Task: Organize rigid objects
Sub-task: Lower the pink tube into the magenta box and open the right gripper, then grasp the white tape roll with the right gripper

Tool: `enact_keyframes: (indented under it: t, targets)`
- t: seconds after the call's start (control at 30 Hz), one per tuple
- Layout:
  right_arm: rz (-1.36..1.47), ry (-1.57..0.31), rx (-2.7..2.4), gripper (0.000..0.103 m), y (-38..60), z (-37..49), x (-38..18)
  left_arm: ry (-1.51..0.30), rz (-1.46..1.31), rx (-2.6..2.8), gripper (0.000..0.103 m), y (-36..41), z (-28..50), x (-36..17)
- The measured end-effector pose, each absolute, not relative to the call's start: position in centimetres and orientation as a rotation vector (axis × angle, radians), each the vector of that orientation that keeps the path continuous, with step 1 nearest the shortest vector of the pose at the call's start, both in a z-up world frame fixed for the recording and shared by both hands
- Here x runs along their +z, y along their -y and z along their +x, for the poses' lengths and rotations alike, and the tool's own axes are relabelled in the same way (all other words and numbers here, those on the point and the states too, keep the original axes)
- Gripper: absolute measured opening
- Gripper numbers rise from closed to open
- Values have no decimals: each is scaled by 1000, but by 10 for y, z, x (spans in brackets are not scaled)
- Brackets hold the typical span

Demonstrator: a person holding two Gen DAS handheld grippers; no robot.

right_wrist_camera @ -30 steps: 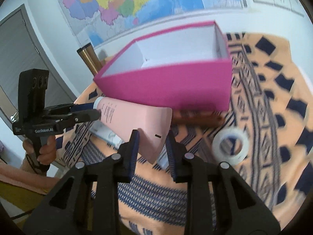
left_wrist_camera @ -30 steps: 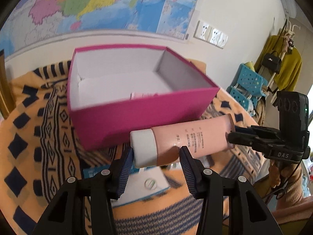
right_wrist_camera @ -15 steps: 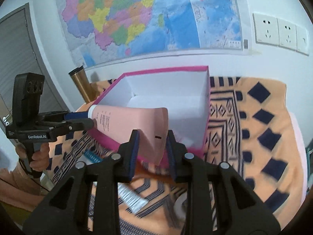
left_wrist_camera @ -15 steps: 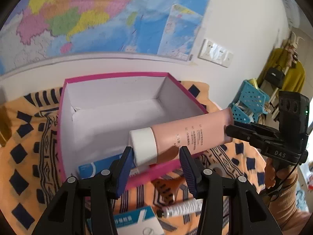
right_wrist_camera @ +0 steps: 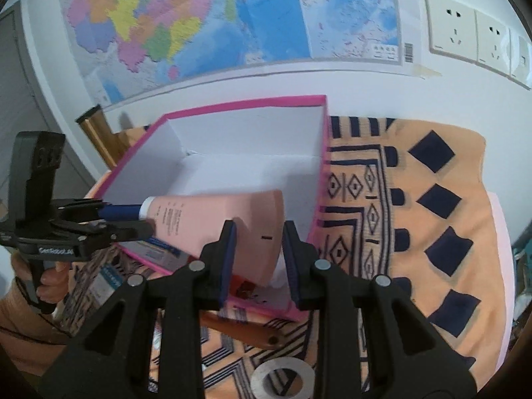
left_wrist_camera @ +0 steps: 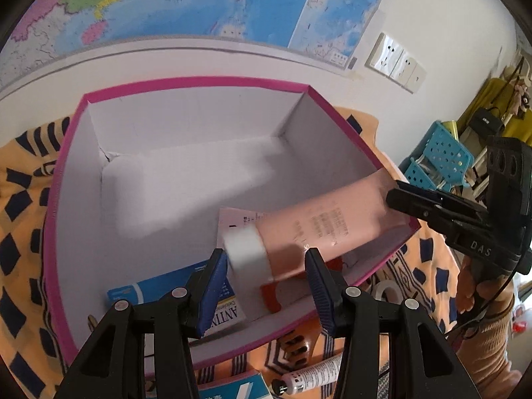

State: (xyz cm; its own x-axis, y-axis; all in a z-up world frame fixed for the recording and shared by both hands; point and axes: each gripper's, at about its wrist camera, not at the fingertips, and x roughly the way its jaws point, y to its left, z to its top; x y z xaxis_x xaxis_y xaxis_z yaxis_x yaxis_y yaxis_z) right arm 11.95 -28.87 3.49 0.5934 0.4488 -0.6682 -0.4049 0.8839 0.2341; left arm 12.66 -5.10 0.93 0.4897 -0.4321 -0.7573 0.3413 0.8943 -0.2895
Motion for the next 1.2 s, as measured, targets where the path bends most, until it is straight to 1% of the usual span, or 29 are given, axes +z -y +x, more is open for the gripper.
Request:
enact_keyframes:
  t: [0.17, 0.33, 0.37, 0.47, 0.53, 0.63, 0.73, 0.83, 1.0, 1.2]
  targets:
    - [75, -777, 475, 32, 292, 117, 35, -918, -71, -455, 49, 53, 121, 15]
    - [67, -749, 479, 32, 292, 104, 41, -827, -23, -448, 51, 49, 98, 26]
    - [73, -742, 486, 33, 292, 99, 42, -802, -12, -452, 51, 48, 91, 29]
    - [91, -712, 517, 40, 294, 82, 47, -737, 11, -461, 53, 42, 68, 37]
    - [98, -694, 546, 40, 294, 69, 49, -703, 19, -470, 58, 39, 52, 40]
    - [99, -681, 579, 41, 293, 51, 49, -677, 33, -486, 58, 38, 34, 40]
    - [105, -691, 589, 42, 294, 37, 41, -683, 38, -495, 58, 41, 24, 35]
    - [100, -733, 557, 47, 297, 30, 25, -704, 19, -521, 58, 46, 18, 25]
    - [48, -823, 421, 47, 300, 26, -4, -764, 21, -570, 58, 64, 15, 2]
    - [51, -880, 346, 47, 320, 26, -27, -814, 45, -607, 58, 86, 13, -15]
